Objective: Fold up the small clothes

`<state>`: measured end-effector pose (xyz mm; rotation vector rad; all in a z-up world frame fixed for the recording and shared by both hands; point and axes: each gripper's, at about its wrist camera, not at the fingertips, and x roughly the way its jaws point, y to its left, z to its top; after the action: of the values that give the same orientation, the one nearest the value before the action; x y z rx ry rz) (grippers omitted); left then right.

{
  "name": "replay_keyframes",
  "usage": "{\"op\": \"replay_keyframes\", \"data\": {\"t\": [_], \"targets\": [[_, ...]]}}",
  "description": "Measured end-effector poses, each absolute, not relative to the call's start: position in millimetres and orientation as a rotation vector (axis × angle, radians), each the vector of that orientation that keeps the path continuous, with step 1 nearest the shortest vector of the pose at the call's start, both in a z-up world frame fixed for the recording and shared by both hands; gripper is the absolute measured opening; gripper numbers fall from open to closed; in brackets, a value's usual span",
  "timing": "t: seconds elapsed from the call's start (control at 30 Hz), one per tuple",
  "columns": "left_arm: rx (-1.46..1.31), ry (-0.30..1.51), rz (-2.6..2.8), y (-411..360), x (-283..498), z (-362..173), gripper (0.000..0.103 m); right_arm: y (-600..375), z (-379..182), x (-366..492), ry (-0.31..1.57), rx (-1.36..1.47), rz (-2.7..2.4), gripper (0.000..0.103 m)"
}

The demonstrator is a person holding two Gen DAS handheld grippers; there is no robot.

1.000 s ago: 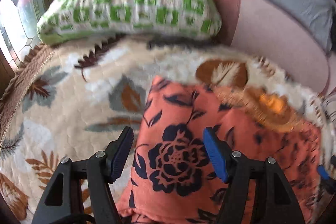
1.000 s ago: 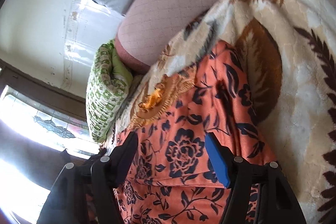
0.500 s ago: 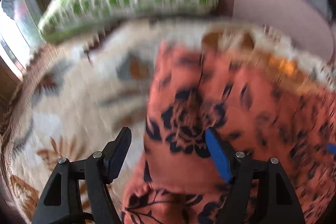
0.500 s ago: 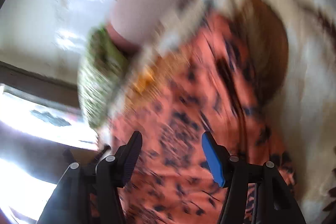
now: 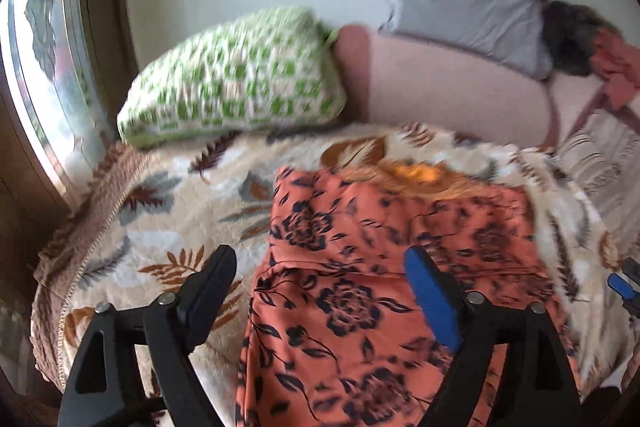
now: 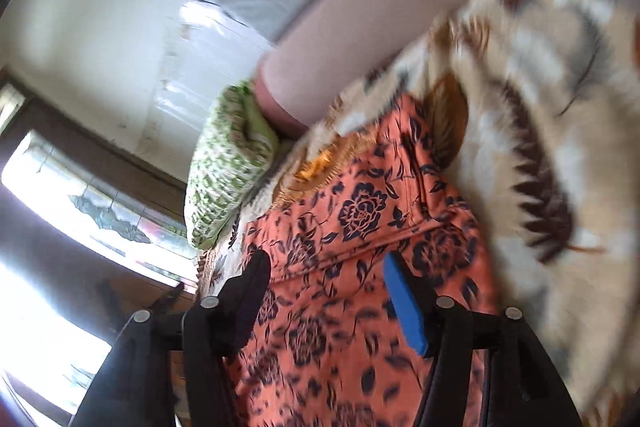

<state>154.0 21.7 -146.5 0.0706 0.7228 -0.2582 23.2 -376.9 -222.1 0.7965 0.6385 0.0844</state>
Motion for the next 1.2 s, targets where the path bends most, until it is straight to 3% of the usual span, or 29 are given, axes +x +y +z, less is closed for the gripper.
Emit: {"op": "replay_keyframes", "data": {"t": [0.1,0.27,0.33,0.5,0.57,0.77,1.2], "targets": [[0.091,0.623,-0.299,15,109,-113,0.096,-358,-172,-23,0.579,0.63,0.03,0.064],[0.153,0.471,-0.303,-8,42,-61,0.097,-328,-98,-89,0.445,0.454,-0.018,0.07],[0.195,0.404,-0.315,-17,15,-43,0.102,-319,-76,-107,0.4,0.422,-0.03,0.071],[0.242,0.321,-0.415,-36,-38,-12,0.103,-291,-27,-150,0.287,0.305,-0.03,0.072],[0.259,0.291,-0.439,-44,-53,-5,0.103,-280,-14,-160,0.244,0.273,-0.024,0.078],[0.242,0.272,-0.461,-48,-62,3,0.103,-263,3,-175,0.23,0.22,0.004,0.08],[0.222,0.35,-0.355,-23,-33,-17,0.103,-246,-22,-159,0.332,0.201,0.017,0.08]]}}
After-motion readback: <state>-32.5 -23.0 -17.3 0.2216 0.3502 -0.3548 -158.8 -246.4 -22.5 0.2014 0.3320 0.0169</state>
